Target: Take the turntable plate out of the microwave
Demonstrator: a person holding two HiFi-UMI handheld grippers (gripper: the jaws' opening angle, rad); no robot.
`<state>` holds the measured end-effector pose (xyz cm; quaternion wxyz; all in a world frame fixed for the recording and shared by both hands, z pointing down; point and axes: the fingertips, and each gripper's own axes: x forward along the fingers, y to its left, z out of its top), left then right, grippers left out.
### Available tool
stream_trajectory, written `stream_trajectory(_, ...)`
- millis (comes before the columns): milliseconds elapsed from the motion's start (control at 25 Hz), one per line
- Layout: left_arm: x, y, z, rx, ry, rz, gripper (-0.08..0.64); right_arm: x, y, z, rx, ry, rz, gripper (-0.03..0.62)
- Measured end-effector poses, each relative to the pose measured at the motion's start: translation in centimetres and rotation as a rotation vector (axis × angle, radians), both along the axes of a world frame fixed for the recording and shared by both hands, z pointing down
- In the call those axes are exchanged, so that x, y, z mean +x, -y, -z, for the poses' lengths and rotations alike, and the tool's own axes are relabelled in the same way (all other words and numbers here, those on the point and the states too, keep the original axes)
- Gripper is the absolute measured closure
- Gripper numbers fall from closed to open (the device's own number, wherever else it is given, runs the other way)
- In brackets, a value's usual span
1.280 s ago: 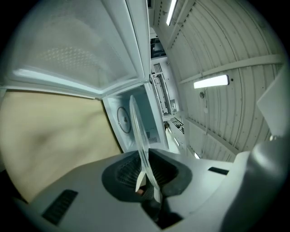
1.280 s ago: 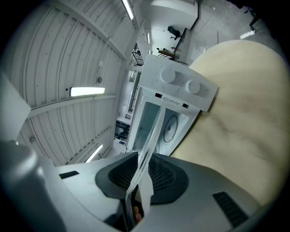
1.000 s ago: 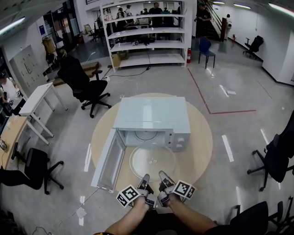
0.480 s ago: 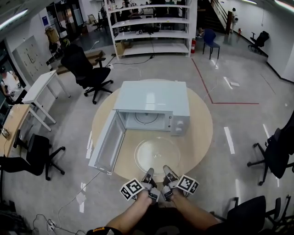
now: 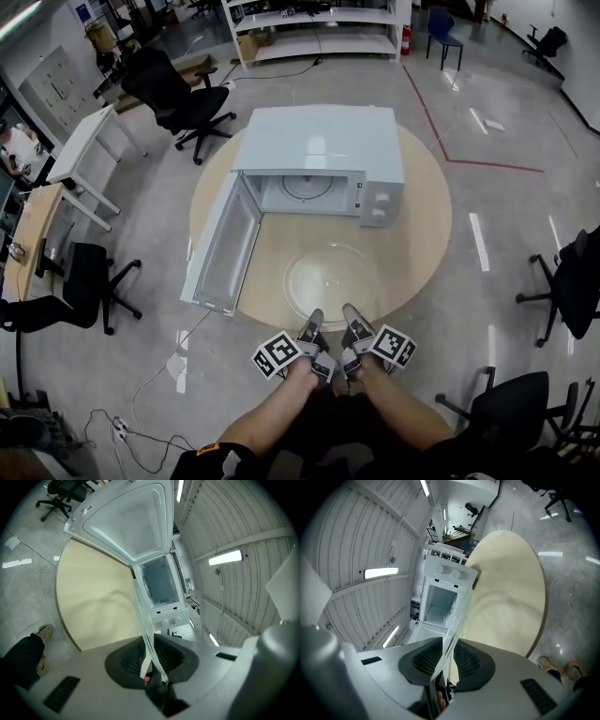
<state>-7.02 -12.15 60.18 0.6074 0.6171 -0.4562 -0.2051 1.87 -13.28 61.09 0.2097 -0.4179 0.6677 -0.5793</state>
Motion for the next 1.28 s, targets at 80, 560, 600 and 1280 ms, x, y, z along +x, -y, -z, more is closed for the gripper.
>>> stream_trajectory(80,-0.1,0.1,-0.4,-0.006,0.002,0.0,0.468,-0.1,0.1,-0.4,-0.008,-0.002,-0.004,0.517)
stream_trajectory(560,-0.2,0.6,-2.4,-0.041,-0.002,0.006,0.468,-0.1,0.5,-2.5,-0.054,0.006,-0.023,0.517)
stream_trajectory(600,-0.2,0.6,-2.5,-0.045,-0.004,0.007,0.468,-0.1,0.5,-2.7,-0.059,0.01,-0.027,0.517)
stream_trajectory(1280,-0.1,0.6,-4.6,-0.132,-0.067,0.069,0.471,0.1,0.6,-4.7,-0.113,-0.012,-0.023,0.517)
